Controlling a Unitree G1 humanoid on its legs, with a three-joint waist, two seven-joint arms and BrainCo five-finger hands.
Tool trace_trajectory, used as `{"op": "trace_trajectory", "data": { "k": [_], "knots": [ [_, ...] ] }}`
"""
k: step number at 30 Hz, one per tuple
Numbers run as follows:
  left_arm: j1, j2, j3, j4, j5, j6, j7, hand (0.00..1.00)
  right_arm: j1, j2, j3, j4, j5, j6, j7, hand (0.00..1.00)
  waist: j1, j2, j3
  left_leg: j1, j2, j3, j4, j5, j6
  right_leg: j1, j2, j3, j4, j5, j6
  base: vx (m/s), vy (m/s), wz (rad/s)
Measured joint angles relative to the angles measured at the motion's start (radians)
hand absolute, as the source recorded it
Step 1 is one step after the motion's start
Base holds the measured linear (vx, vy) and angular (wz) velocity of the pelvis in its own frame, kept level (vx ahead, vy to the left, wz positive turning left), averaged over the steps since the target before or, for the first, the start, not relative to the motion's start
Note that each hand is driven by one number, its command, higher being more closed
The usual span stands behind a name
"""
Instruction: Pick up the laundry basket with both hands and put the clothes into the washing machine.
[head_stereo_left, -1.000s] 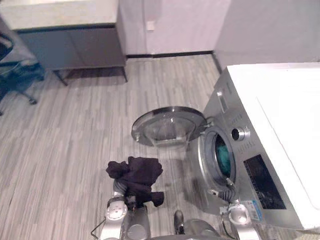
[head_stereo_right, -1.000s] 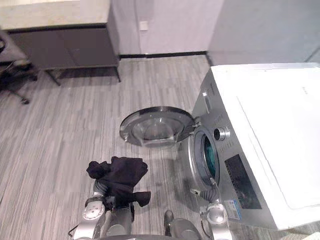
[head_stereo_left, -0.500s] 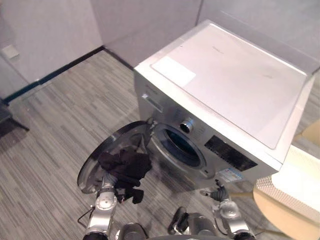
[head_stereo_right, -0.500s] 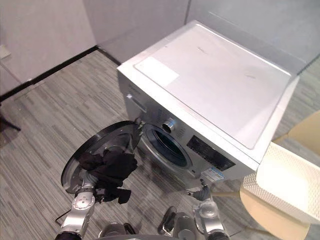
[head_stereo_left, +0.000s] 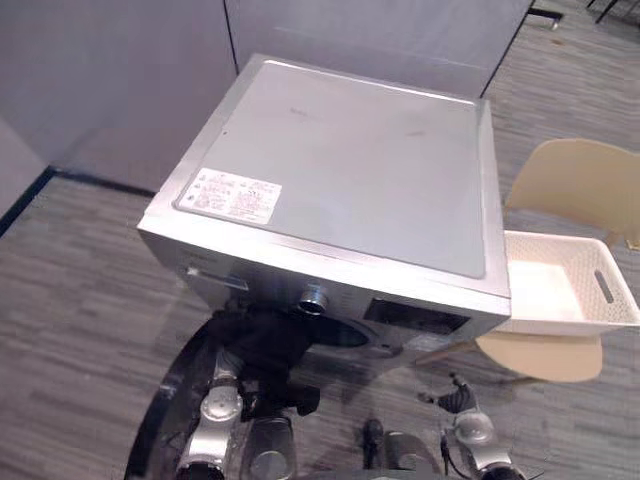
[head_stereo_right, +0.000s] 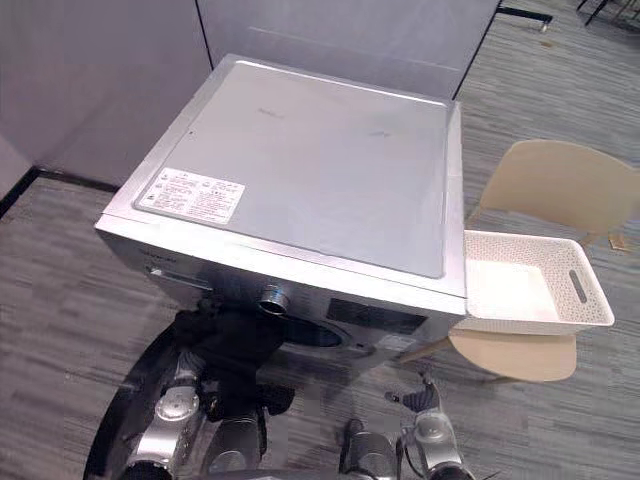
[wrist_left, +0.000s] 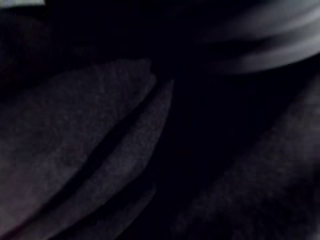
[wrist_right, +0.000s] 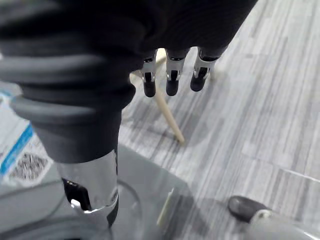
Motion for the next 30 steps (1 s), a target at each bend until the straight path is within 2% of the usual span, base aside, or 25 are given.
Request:
{"op": "trace_trajectory", "data": {
  "k": [2, 3, 4, 6, 7, 8, 9, 13, 15, 19, 20, 23, 24, 25, 27, 30],
  "knots": [
    [-0.015, 0.007, -0.015, -0.057, 0.001, -0.001, 0.010, 1.00, -0.013, 0.001, 0.000, -0.011, 0.002, -0.001, -0.002, 0.00, 0.001, 0.000, 0.035, -0.042, -0.012, 0.016, 0.065, -0.020, 0.017, -0.069, -0.027, 0.014, 0.101, -0.026, 0.010, -0.08, 0.181, -0.09],
    [-0.028, 0.005, -0.025, -0.095, 0.001, -0.002, 0.021, 1.00, -0.036, 0.000, 0.000, -0.041, 0.008, -0.001, -0.011, 0.00, 0.003, 0.008, 0.067, -0.097, -0.011, 0.025, 0.135, -0.047, 0.024, -0.145, -0.035, 0.028, 0.196, -0.049, 0.018, -0.16, 0.140, -0.22],
    [-0.034, 0.004, -0.029, -0.109, 0.001, -0.003, 0.022, 1.00, -0.044, 0.001, 0.001, -0.056, 0.013, -0.001, -0.018, 0.00, 0.002, 0.013, 0.071, -0.133, -0.005, 0.031, 0.171, -0.060, 0.029, -0.181, -0.037, 0.032, 0.239, -0.061, 0.018, -0.22, 0.105, -0.38],
    [-0.077, 0.003, -0.033, -0.134, -0.008, -0.003, 0.046, 1.00, -0.084, 0.006, 0.004, -0.119, 0.030, 0.000, -0.033, 0.00, 0.005, 0.013, 0.093, -0.275, 0.018, 0.053, 0.322, -0.125, 0.035, -0.356, -0.041, 0.084, 0.410, -0.133, 0.027, -0.22, 0.026, -0.44],
    [-0.088, -0.004, -0.034, -0.137, -0.012, -0.002, 0.050, 1.00, -0.091, 0.006, 0.004, -0.135, 0.031, 0.001, -0.039, 0.00, 0.004, 0.014, 0.108, -0.291, 0.023, 0.056, 0.348, -0.138, 0.031, -0.378, -0.042, 0.090, 0.442, -0.142, 0.026, -0.21, -0.018, -0.43],
    [-0.114, -0.010, -0.035, -0.150, -0.029, -0.002, 0.062, 1.00, -0.105, 0.010, 0.005, -0.182, 0.034, 0.003, -0.047, 0.00, 0.003, 0.010, 0.136, -0.338, 0.044, 0.073, 0.421, -0.166, 0.037, -0.445, -0.038, 0.116, 0.527, -0.171, 0.021, -0.25, -0.028, -0.43],
    [-0.128, -0.015, -0.035, -0.171, -0.040, -0.003, 0.068, 1.00, -0.113, 0.013, 0.013, -0.222, 0.039, 0.008, -0.060, 0.00, 0.004, 0.010, 0.138, -0.397, 0.066, 0.082, 0.480, -0.183, 0.038, -0.516, -0.031, 0.134, 0.589, -0.189, 0.018, -0.22, -0.023, -0.47],
    [-0.207, -0.040, -0.044, -0.207, -0.062, -0.007, 0.090, 1.00, -0.165, 0.023, 0.022, -0.318, 0.049, 0.020, -0.086, 0.00, 0.005, 0.005, 0.167, -0.585, 0.140, 0.102, 0.639, -0.216, 0.035, -0.745, -0.002, 0.166, 0.750, -0.207, 0.020, -0.19, -0.029, -0.55],
    [-0.283, -0.046, -0.059, -0.223, -0.068, -0.007, 0.106, 1.00, -0.205, 0.034, 0.022, -0.377, 0.057, 0.022, -0.106, 0.00, 0.003, 0.003, 0.189, -0.723, 0.178, 0.091, 0.756, -0.242, 0.032, -0.900, 0.016, 0.180, 0.867, -0.219, 0.010, -0.22, -0.068, -0.42],
    [-0.400, -0.055, -0.096, -0.269, -0.068, -0.007, 0.114, 1.00, -0.239, 0.036, 0.021, -0.447, 0.062, 0.024, -0.119, 0.00, -0.002, 0.002, 0.230, -0.888, 0.198, 0.061, 0.899, -0.265, 0.027, -1.073, 0.024, 0.193, 1.025, -0.251, 0.002, -0.10, -0.081, -0.10],
    [-0.446, -0.053, -0.110, -0.289, -0.068, -0.007, 0.133, 1.00, -0.250, 0.038, 0.019, -0.494, 0.067, 0.019, -0.132, 0.00, -0.001, 0.002, 0.233, -0.951, 0.206, 0.044, 0.955, -0.276, 0.026, -1.135, 0.029, 0.195, 1.085, -0.266, -0.001, -0.05, -0.073, -0.02],
    [-0.547, -0.047, -0.110, -0.305, -0.067, -0.004, 0.180, 1.00, -0.283, 0.034, 0.016, -0.540, 0.068, 0.009, -0.150, 0.00, -0.002, -0.010, 0.245, -1.029, 0.212, 0.029, 1.045, -0.295, 0.024, -1.226, 0.037, 0.216, 1.190, -0.289, -0.001, -0.04, -0.096, -0.02],
    [-0.567, -0.040, -0.112, -0.312, -0.066, -0.001, 0.193, 1.00, -0.284, 0.033, 0.015, -0.550, 0.068, 0.006, -0.151, 0.00, -0.004, -0.010, 0.245, -1.042, 0.212, 0.026, 1.057, -0.296, 0.024, -1.238, 0.037, 0.216, 1.202, -0.295, 0.003, -0.03, -0.102, 0.03],
    [-0.651, -0.001, -0.112, -0.332, -0.044, 0.004, 0.244, 1.00, -0.290, 0.034, 0.015, -0.574, 0.068, -0.007, -0.152, 0.00, -0.017, -0.011, 0.246, -1.083, 0.214, 0.010, 1.084, -0.298, 0.022, -1.274, 0.039, 0.212, 1.231, -0.298, -0.002, -0.02, -0.063, 0.03],
    [-0.714, 0.038, -0.111, -0.338, -0.024, 0.009, 0.273, 1.00, -0.291, 0.035, 0.015, -0.593, 0.068, -0.011, -0.152, 0.00, -0.025, -0.012, 0.246, -1.104, 0.215, 0.002, 1.096, -0.298, 0.022, -1.292, 0.041, 0.210, 1.243, -0.299, -0.003, -0.01, -0.031, 0.00],
    [-0.893, 0.162, -0.120, -0.335, 0.094, 0.063, 0.353, 1.00, -0.291, 0.050, 0.019, -0.598, 0.068, -0.044, -0.152, 0.00, -0.037, -0.017, 0.247, -1.121, 0.226, 0.000, 1.101, -0.298, 0.022, -1.311, 0.052, 0.209, 1.246, -0.298, -0.004, -0.01, -0.038, -0.08]
  ]
}}
